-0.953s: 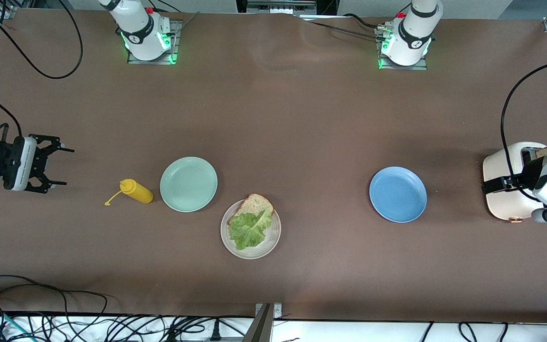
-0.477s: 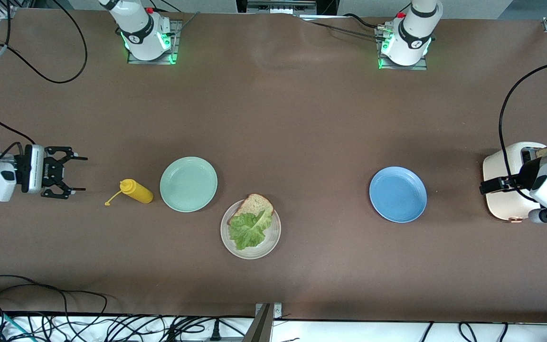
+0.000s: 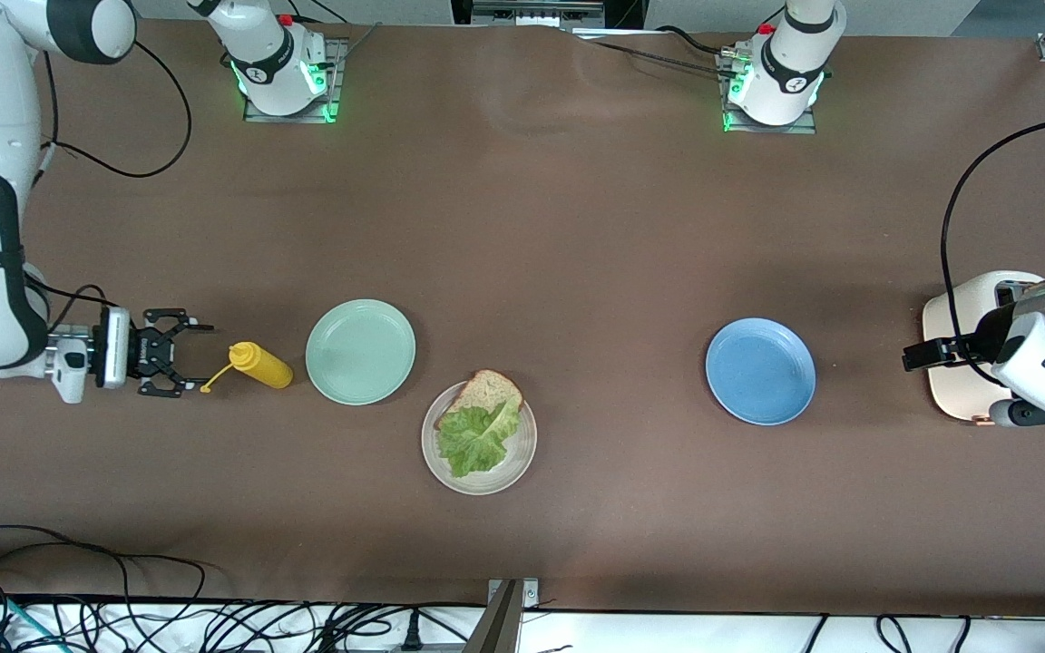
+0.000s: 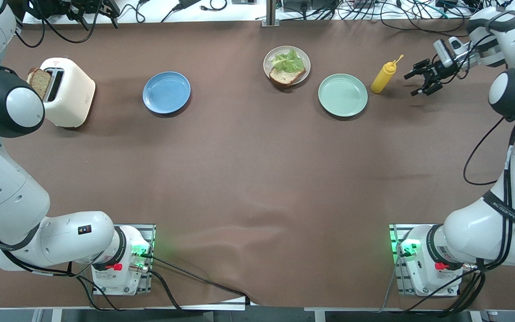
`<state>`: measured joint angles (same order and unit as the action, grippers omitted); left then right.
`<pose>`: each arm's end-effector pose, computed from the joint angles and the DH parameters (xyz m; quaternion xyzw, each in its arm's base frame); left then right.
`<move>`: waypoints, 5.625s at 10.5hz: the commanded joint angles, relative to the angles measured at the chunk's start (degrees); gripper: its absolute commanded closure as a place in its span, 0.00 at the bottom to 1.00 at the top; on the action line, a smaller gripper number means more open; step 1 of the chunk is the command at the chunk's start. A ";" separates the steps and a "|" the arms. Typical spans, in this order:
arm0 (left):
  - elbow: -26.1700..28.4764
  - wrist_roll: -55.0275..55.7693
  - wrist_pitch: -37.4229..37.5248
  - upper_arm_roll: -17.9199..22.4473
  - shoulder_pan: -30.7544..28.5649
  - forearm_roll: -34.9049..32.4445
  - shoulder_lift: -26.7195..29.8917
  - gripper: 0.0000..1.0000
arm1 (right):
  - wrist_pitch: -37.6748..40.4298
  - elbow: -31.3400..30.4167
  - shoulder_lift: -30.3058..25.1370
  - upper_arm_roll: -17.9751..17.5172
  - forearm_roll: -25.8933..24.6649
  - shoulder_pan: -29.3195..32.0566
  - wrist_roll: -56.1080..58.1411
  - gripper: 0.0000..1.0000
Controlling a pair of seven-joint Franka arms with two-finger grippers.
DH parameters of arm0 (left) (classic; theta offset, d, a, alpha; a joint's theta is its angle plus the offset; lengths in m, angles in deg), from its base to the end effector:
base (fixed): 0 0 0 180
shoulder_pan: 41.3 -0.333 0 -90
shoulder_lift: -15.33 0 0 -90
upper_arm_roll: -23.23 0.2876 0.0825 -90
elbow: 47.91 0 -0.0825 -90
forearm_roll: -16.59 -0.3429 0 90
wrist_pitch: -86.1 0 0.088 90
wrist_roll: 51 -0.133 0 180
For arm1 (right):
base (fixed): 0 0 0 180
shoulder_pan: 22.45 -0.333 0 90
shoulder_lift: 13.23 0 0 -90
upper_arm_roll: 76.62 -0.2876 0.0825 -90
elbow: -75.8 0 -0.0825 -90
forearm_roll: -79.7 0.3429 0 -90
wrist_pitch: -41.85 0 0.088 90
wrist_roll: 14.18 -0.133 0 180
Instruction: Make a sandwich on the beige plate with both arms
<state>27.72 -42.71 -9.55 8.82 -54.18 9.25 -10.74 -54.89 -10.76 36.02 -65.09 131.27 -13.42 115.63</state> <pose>0.6255 0.0254 0.4313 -0.9971 -0.0594 0.0451 0.0120 0.5837 -0.1048 0.1369 -0.6605 -0.6154 -0.2302 0.3634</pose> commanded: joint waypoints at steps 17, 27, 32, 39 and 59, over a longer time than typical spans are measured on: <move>1.01 -1.08 1.78 0.26 -2.66 -1.45 1.20 0.00 | -8.10 3.50 2.69 -6.70 9.10 -4.28 -4.21 1.00; 1.19 -18.57 6.70 0.43 -16.46 -1.54 2.88 0.02 | -11.01 2.63 -12.26 15.59 -37.48 -44.48 -69.22 1.00; 3.56 -18.57 5.91 0.69 -20.60 -3.72 1.21 0.04 | -2.52 16.90 -0.34 24.58 -48.74 -59.81 -79.25 1.00; 5.41 -18.92 4.52 0.61 -22.27 -9.43 -1.43 0.05 | 2.34 30.48 16.56 34.87 -50.43 -68.79 -82.88 1.00; 5.41 -19.98 0.55 0.61 -22.62 -9.97 -5.56 1.00 | -4.34 15.55 -8.65 -16.00 -43.78 -14.51 -68.15 1.00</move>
<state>33.37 -61.70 -9.85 9.75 -76.71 1.31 -16.81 -59.24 6.95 28.74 -76.73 84.08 -33.38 42.53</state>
